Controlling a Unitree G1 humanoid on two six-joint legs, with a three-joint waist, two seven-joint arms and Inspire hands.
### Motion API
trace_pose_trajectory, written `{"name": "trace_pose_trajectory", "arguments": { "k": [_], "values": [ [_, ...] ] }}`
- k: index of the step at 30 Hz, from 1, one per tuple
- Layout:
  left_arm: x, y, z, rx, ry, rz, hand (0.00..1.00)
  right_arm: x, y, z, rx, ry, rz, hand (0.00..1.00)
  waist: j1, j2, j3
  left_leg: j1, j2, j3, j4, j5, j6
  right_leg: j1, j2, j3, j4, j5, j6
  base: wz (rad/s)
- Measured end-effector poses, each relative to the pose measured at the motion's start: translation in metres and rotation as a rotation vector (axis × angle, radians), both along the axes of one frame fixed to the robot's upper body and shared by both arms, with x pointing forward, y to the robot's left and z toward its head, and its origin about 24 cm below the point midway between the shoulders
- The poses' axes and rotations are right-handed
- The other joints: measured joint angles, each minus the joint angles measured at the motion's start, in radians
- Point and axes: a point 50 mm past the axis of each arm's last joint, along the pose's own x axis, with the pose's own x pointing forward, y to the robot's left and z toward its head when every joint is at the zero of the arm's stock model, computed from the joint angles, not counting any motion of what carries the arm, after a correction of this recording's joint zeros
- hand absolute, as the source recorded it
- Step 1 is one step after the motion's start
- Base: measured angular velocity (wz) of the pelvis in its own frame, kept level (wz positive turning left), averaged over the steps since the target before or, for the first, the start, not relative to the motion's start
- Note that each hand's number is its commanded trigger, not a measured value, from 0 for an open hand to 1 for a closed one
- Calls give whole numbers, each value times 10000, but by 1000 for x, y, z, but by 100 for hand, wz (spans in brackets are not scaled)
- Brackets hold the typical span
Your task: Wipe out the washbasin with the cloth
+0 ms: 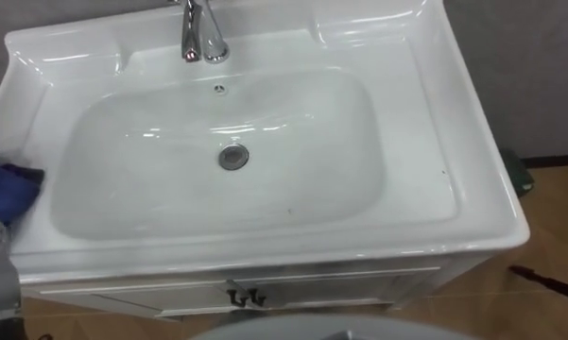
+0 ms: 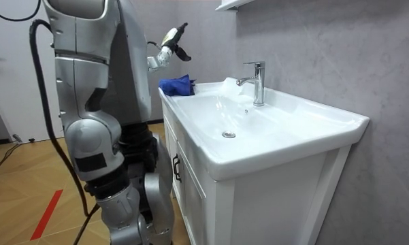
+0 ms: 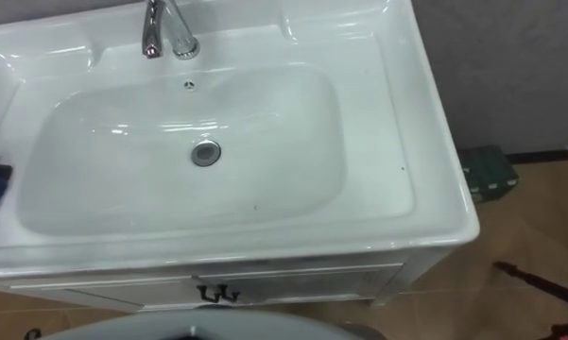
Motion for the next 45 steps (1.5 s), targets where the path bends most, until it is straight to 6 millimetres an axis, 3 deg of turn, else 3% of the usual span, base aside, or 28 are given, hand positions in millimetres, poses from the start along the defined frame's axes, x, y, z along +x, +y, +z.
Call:
{"name": "trace_pose_trajectory", "arguments": {
  "k": [5,8,10,12,14,17,18,20,25,30,38,41,45],
  "values": [
    [-22,25,-11,-239,-113,1626,0,-8,-2,1,-3,183,-168,0,229,150,12,52,-8,7,4,-1,1,31,4,95,-7,0,1,-5],
    [-40,35,-31,-765,735,2339,0,-7,-5,3,-111,55,-239,0,371,216,2,12,-18,-76,1,-1,1,50,4,88,-23,-1,1,1],
    [-59,42,-52,-1568,1186,3007,0,-9,-8,4,-231,186,-49,0,407,195,31,47,-68,-190,52,-1,3,129,-32,42,-20,-29,41,10],
    [-78,45,-70,-2354,1618,3573,0,-6,-8,4,-237,117,-19,0,443,245,-14,18,-112,-292,85,-1,4,132,-73,-25,-4,-70,66,10],
    [-96,46,-85,-2969,2017,4124,0,-7,-8,4,-215,195,-119,0,457,171,0,38,-151,-327,74,-1,4,113,-111,-78,34,-108,109,16],
    [-132,45,-106,-3921,2486,5239,0,-6,-8,4,-186,212,-282,0,612,159,-135,6,-194,-439,54,-5,11,95,-165,-160,41,-127,147,8],
    [-147,44,-113,-4260,2753,5695,0,-8,-8,4,-181,275,-312,0,723,33,-161,20,-231,-544,38,-7,18,122,-197,-224,45,-140,171,15],
    [-167,39,-127,-4786,3301,6372,0,-7,-9,4,-45,291,-350,0,735,-18,-173,54,-279,-597,23,-7,18,183,-224,-291,61,-176,221,18],
    [-224,4,-171,-6950,5342,7829,0,6,-12,4,503,-25,-592,0,750,-266,-138,215,-362,-689,-67,-15,34,331,-349,-487,204,-258,296,12],
    [-258,-27,-196,-8864,6898,8655,0,9,-9,3,996,-101,-738,0,725,-477,-119,382,-423,-843,-76,-64,120,588,-375,-587,198,-372,369,13],
    [-248,-45,-214,-10249,7911,7650,0,7,-3,1,1604,153,-400,0,380,-555,-65,418,-490,-782,-166,-10,209,677,-496,-797,197,-384,453,8],
    [-226,-55,-224,-10743,8212,6511,0,8,-1,-1,1697,282,-294,0,111,-600,-36,404,-492,-670,-222,-6,215,621,-515,-759,201,-389,465,-6],
    [-166,-59,-230,-10539,8342,3853,0,13,5,-3,1830,362,18,0,-220,-795,99,275,-501,-693,-223,-5,216,518,-521,-854,183,-382,472,4]
  ]
}}
